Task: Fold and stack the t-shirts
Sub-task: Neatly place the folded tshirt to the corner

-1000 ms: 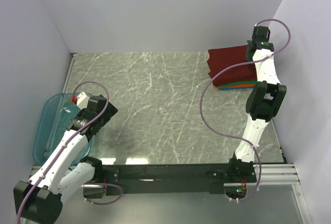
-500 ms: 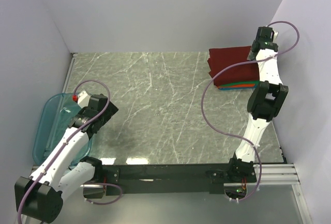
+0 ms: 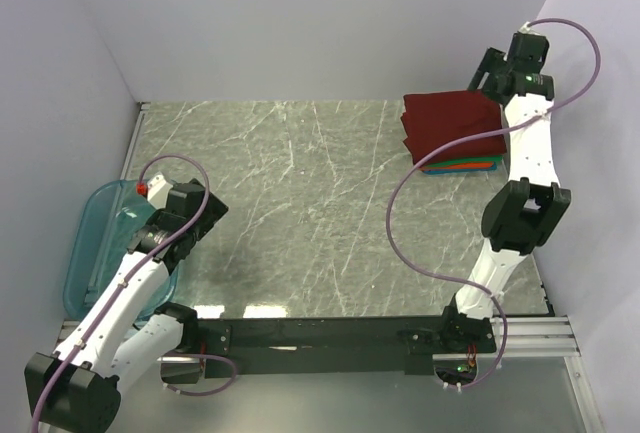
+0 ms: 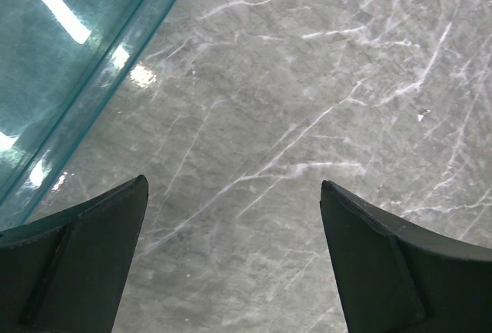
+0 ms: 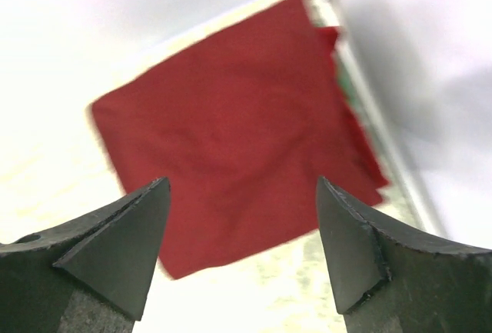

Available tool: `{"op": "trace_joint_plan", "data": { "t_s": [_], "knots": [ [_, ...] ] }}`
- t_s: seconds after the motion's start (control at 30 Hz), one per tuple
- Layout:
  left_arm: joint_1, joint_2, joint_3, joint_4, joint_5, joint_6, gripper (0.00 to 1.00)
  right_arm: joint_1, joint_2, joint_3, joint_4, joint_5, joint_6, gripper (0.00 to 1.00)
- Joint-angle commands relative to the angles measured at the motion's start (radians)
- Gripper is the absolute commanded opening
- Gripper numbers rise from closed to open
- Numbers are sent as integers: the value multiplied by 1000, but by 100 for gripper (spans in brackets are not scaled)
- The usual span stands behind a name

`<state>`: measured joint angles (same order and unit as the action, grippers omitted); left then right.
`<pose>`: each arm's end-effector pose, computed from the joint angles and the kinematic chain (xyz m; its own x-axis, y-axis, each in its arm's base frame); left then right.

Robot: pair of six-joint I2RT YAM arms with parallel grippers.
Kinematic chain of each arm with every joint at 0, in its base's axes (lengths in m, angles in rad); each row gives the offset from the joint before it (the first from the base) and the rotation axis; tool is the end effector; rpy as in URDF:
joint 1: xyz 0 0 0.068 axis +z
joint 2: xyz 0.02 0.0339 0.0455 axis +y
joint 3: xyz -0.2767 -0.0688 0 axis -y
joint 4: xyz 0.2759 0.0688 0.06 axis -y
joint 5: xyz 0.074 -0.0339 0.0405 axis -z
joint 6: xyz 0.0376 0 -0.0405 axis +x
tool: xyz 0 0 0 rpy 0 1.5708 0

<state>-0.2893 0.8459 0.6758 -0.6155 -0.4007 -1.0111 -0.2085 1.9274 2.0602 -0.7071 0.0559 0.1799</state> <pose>0.1915 -0.0417 0.2562 -0.3585 -0.7074 -0.6091 -0.5753 0.6813 -0.4526 0.4650 -0.1005 0.4082 -0.4777 0.2837 -0.8315 0.3436 0.9314 0.1204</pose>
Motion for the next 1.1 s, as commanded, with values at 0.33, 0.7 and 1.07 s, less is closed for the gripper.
{"op": "trace_joint_plan", "data": {
  "t_s": [0.33, 0.7, 1.07],
  "knots": [
    [2, 22, 30, 51, 14, 16, 99, 14, 220, 137, 70, -32, 1, 86],
    [2, 61, 47, 46, 5, 16, 99, 0, 396, 152, 182, 41, -53, 87],
    [1, 87, 47, 60, 17, 16, 99, -65, 430, 104, 207, -9, -17, 88]
  ]
}}
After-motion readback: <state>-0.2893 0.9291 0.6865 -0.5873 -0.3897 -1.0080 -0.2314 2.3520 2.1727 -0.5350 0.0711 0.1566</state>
